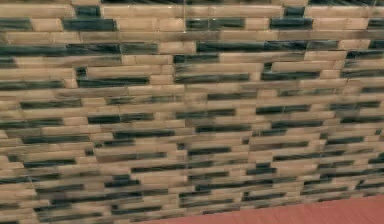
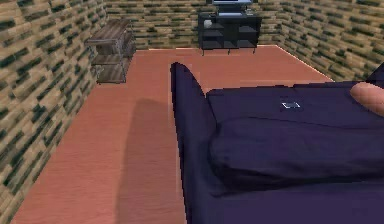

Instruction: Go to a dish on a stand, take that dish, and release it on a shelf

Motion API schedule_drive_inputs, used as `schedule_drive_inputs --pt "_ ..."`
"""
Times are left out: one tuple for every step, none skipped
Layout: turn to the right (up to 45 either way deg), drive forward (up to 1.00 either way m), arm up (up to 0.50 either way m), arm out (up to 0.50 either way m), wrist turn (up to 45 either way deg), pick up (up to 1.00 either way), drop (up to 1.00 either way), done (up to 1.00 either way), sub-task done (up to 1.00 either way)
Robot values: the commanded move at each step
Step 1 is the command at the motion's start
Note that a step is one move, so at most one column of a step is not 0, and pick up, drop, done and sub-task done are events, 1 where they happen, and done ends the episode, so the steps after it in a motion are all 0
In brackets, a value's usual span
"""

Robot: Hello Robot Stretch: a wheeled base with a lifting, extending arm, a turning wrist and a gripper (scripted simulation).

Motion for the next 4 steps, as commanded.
schedule_drive_inputs --pt "0.0 0.15 0.0 0.0 0.0 0.0 0.0 0.0 0.0" --pt "45.0 0.0 0.0 0.0 0.0 0.0 0.0 0.0 0.0" --pt "30.0 0.0 0.0 0.0 0.0 0.0 0.0 0.0 0.0" --pt "0.0 1.0 0.0 0.0 0.0 0.0 0.0 0.0 0.0"
